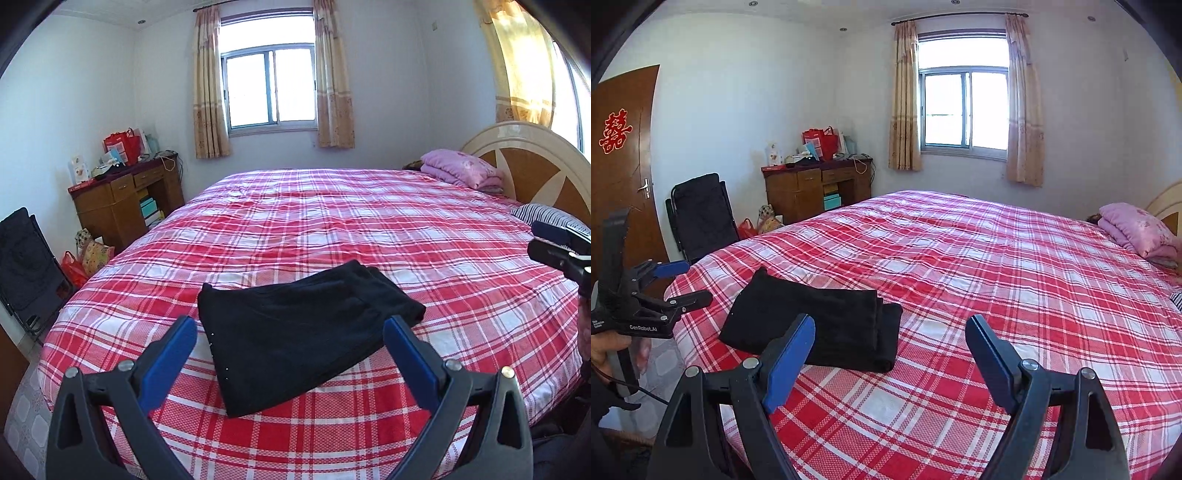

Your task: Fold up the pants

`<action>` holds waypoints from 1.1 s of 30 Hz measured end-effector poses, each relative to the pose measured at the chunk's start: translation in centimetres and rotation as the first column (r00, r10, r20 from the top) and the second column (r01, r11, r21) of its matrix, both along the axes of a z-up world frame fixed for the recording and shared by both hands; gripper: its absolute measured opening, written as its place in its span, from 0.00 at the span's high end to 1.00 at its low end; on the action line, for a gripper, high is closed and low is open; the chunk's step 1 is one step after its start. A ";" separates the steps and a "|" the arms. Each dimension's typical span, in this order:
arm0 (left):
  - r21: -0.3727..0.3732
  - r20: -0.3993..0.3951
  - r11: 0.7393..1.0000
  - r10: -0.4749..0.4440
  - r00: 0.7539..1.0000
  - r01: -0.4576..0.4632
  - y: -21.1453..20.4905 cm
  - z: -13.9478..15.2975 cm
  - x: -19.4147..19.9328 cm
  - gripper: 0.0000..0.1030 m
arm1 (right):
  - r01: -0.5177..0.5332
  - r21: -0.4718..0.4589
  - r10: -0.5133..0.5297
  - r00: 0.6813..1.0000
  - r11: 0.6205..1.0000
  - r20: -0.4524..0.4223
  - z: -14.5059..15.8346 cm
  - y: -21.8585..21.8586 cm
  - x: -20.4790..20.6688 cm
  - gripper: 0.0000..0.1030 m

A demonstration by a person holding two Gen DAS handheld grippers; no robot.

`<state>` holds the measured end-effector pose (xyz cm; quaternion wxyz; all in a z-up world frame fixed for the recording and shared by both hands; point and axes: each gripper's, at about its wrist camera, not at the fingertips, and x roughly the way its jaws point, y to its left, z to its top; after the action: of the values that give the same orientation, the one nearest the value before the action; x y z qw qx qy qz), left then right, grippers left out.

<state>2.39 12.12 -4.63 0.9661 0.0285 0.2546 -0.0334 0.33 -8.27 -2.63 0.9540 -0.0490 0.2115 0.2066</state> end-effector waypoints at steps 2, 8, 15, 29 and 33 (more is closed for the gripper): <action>-0.001 0.004 1.000 0.003 1.000 -0.003 0.1 0.1 0.0 0.00 | 0.003 0.003 -0.003 1.000 1.000 0.000 0.1 -0.2 0.0 0.18; 0.001 0.014 1.000 0.002 1.000 -0.002 -0.2 0.4 -0.4 0.00 | 0.012 0.012 -0.012 1.000 1.000 0.003 0.3 -0.6 -0.2 0.18; 0.011 0.016 1.000 -0.001 1.000 0.000 -0.5 0.4 -0.5 0.00 | 0.013 0.011 -0.013 1.000 1.000 -0.002 0.1 -0.6 0.0 0.18; 0.023 0.013 1.000 0.015 1.000 -0.015 -0.5 0.3 -0.3 0.00 | 0.023 0.011 -0.023 1.000 1.000 0.005 0.3 -0.8 -0.1 0.18; 0.015 0.026 1.000 0.019 0.999 -0.019 -0.3 0.6 -0.5 0.00 | 0.027 0.017 -0.027 1.000 0.999 0.008 0.5 -1.0 -0.2 0.18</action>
<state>1.86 11.81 -4.04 0.9694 0.0338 0.2424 -0.0218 0.16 -9.29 -2.16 0.9580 -0.0388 0.2064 0.1955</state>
